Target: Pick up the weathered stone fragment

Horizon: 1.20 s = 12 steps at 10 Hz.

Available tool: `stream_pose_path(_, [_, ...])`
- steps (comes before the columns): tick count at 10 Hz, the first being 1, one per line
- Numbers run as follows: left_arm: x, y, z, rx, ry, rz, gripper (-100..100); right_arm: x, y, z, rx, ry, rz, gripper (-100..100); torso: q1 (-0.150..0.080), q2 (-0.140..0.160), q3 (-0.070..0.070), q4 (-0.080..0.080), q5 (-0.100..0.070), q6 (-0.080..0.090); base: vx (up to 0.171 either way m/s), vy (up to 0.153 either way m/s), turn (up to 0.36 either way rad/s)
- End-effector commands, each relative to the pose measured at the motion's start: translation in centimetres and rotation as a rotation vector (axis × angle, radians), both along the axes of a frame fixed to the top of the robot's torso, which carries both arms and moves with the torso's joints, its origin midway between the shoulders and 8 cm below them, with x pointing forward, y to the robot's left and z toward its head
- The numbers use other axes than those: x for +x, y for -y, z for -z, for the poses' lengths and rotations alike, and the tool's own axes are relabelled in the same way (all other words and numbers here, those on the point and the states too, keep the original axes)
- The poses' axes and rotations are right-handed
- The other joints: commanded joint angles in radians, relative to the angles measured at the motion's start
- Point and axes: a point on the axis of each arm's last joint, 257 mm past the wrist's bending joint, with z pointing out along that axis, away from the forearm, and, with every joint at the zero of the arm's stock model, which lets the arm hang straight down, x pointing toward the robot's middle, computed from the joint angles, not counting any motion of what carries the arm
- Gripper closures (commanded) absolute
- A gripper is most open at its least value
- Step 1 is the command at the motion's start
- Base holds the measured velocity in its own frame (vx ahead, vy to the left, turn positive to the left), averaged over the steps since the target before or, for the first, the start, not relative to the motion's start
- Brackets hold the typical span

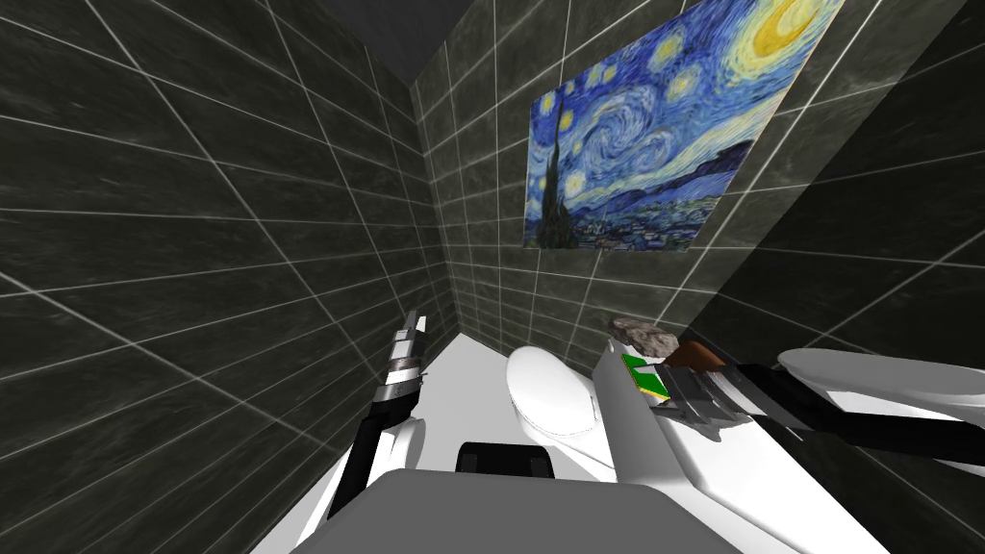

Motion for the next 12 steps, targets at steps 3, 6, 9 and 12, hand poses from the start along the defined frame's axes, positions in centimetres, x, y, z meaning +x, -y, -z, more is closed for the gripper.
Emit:
stream_pose_path(3, [0.0,0.0,0.0,0.000,0.000,0.000,0,-0.9,2.7,-0.1,-0.101,-0.066,-0.028,-100,0.000,0.000,0.000,0.000,0.000,0.000,0.001,0.004,0.029])
stream_pose_path(6, [0.0,0.0,0.0,0.000,0.000,0.000,0,-1.7,4.4,-0.2,-0.157,-0.107,-0.040,-100,-0.001,0.001,0.000,0.000,0.000,0.000,0.000,0.004,0.025])
stream_pose_path(9, [0.0,0.0,0.0,0.000,0.000,0.000,0,-1.7,4.4,-0.2,-0.157,-0.107,-0.040,-100,0.000,0.001,0.000,0.000,0.000,0.000,-0.001,0.001,0.011])
stream_pose_path(12, [0.0,0.0,0.0,0.000,0.000,0.000,0,-2.5,6.1,-0.4,-0.214,-0.145,-0.055,-100,0.000,0.001,0.000,0.000,0.000,0.000,-0.001,0.003,0.027])
